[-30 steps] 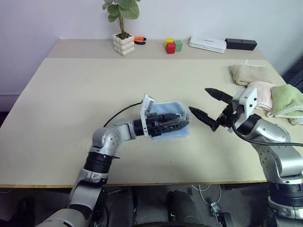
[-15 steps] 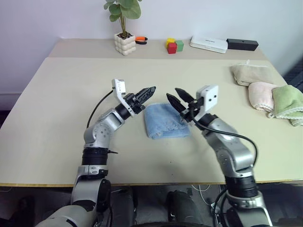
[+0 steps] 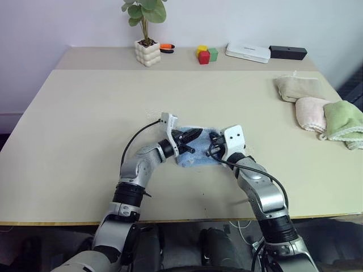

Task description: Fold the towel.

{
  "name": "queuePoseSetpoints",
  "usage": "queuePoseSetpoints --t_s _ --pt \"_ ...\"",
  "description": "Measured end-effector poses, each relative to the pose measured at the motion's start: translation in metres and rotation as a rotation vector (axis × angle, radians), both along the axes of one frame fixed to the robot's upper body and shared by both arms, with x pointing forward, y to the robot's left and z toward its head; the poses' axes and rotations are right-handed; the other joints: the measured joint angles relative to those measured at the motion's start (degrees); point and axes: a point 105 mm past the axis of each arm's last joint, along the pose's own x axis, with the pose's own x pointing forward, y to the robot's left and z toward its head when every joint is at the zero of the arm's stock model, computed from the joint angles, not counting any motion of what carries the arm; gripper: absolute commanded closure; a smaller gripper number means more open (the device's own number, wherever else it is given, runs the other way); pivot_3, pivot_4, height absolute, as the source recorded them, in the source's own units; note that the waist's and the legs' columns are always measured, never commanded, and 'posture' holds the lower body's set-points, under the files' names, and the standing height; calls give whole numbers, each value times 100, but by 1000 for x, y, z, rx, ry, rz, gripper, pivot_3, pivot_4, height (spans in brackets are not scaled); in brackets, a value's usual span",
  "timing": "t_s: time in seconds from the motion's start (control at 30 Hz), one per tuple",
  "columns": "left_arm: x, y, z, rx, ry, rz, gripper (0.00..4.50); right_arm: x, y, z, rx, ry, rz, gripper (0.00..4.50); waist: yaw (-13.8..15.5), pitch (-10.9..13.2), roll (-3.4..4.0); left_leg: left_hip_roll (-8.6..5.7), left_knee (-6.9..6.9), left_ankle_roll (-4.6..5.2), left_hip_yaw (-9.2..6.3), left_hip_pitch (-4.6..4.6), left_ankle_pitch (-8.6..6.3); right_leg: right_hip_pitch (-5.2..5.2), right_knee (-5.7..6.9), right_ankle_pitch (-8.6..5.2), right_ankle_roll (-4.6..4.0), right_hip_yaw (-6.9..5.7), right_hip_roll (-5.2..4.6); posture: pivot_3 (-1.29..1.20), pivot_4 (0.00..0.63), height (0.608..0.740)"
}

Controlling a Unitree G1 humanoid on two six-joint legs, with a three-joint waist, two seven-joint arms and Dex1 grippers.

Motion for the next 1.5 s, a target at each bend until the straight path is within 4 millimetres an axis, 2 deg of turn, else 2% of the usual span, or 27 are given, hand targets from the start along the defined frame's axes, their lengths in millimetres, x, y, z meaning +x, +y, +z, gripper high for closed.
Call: queuePoseSetpoints --t_s 0.13,0.33,0.47,0.63,0.7,0.77,0.93,1.0,1.1,1.27,1.37,1.5 --pt "5 12 -11 54 19 33 4500 0 -16 -3 -26 4 -62 4471 3 0 0 -1 1 0 1 0 0 1 -1 0 0 0 -1 0 150 735" --pt "7 27 -5 23 12 40 4500 -1 -16 0 41 12 -55 4471 -32 0 0 2 -2 0 0 0 0 -1 0 0 1 0 1 0 150 735" --pt "3 40 8 41 -66 24 2603 2 -22 8 111 18 -59 2638 -78 0 1 2 -2 0 1 -2 0 -2 1 1 1 0 0 0 150 735" --pt "-11 42 47 0 -249 -74 111 16 -42 50 315 -19 -83 111 -87 1 2 4 -3 0 1 -5 0 -4 3 1 2 0 0 0 150 735" --pt "-16 45 60 -23 -332 -86 37 15 -48 58 447 25 -57 41 -90 1 2 5 -4 0 2 -5 0 -4 3 1 2 0 -1 0 150 735" --pt "-21 52 65 -17 -394 -99 37 12 -54 56 535 89 -34 41 -95 0 4 6 -5 0 2 -4 0 -5 3 1 2 0 0 0 150 735" --pt "-46 77 47 21 -400 -225 37 2 -66 49 493 236 11 41 -117 5 14 8 -9 0 7 -5 0 -15 5 1 0 1 -2 0 150 735" --pt "-58 83 48 23 -423 -288 37 0 -61 47 507 274 37 41 -119 5 14 8 -9 1 7 -6 0 -16 7 1 0 1 -2 0 150 735" --pt "-66 94 54 28 -458 -330 37 -5 -49 40 519 342 89 41 -109 5 14 8 -9 1 6 -7 -1 -16 8 0 -1 1 -3 0 150 735" --pt "-67 118 59 92 -496 -325 37 -11 -31 30 525 415 141 41 -107 5 15 6 -8 2 6 -10 -1 -17 8 0 -2 0 -4 0 150 735" --pt "-67 134 61 129 -514 -311 37 -13 -28 25 533 445 145 41 -113 5 15 7 -8 2 6 -14 -1 -23 8 0 -1 0 -4 0 150 735" --pt "-66 142 62 146 -525 -296 37 -16 -24 18 486 477 154 41 -106 5 15 7 -8 2 6 -16 -1 -23 8 0 -1 0 -5 0 150 735"
